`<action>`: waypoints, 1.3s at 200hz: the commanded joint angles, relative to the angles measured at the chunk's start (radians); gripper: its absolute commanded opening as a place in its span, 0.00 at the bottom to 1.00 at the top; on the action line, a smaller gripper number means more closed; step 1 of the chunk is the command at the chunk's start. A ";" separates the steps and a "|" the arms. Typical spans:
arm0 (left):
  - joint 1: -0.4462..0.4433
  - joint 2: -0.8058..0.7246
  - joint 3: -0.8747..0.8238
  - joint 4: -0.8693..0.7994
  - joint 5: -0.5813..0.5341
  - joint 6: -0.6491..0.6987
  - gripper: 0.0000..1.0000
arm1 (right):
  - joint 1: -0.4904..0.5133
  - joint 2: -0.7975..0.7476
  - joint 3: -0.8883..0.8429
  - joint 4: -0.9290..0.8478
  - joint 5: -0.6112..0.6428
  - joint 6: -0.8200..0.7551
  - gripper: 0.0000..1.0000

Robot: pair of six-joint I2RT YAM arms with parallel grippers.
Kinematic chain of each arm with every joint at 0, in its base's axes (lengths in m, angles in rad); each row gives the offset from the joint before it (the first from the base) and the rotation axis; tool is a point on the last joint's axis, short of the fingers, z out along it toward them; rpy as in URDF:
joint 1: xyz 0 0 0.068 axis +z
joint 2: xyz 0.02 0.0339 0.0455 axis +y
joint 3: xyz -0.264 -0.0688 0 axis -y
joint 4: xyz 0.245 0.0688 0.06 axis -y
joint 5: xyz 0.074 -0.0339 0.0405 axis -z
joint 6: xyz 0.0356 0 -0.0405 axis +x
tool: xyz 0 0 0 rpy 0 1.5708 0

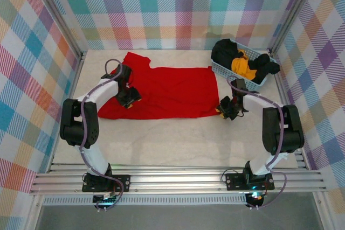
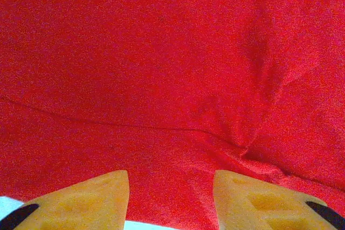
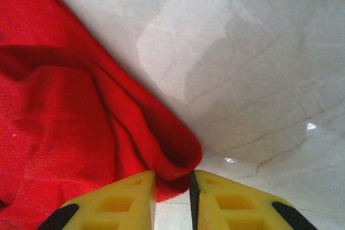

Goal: Fold and stack the t-shirts

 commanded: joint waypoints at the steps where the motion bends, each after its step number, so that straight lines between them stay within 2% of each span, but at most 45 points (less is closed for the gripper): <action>1: 0.002 -0.017 -0.007 0.029 0.010 0.004 0.45 | -0.006 -0.010 0.045 0.009 -0.015 -0.027 0.24; 22: 0.003 -0.012 0.001 0.037 -0.003 0.027 0.47 | -0.006 0.017 0.084 -0.004 -0.019 -0.024 0.23; 46: 0.002 0.060 0.063 0.025 0.026 0.048 0.55 | -0.005 0.058 0.130 -0.003 -0.023 0.001 0.25; 80: 0.001 0.117 0.133 0.010 0.030 0.048 0.54 | -0.005 0.139 0.221 -0.064 -0.010 0.026 0.23; 104: -0.003 0.107 0.148 0.004 0.025 0.049 0.54 | -0.001 0.131 0.227 -0.071 -0.001 0.045 0.23; 130: -0.033 0.090 0.146 0.015 0.025 0.049 0.51 | 0.010 0.097 0.239 -0.099 0.041 0.045 0.23; 159: -0.065 0.111 0.150 0.007 0.009 0.038 0.51 | 0.012 0.165 0.251 -0.105 0.014 0.060 0.18; 191: -0.060 0.132 0.159 -0.006 -0.019 0.052 0.52 | 0.021 0.172 0.227 -0.055 0.029 0.088 0.22; 241: -0.036 0.155 0.174 -0.001 -0.029 0.071 0.54 | 0.026 0.225 0.304 -0.055 0.023 0.083 0.25; 249: -0.022 0.164 0.174 0.000 -0.030 0.070 0.53 | 0.028 0.237 0.312 -0.057 0.024 0.084 0.24; 260: -0.001 0.180 0.175 0.008 -0.026 0.071 0.52 | 0.027 0.250 0.318 -0.057 0.025 0.088 0.15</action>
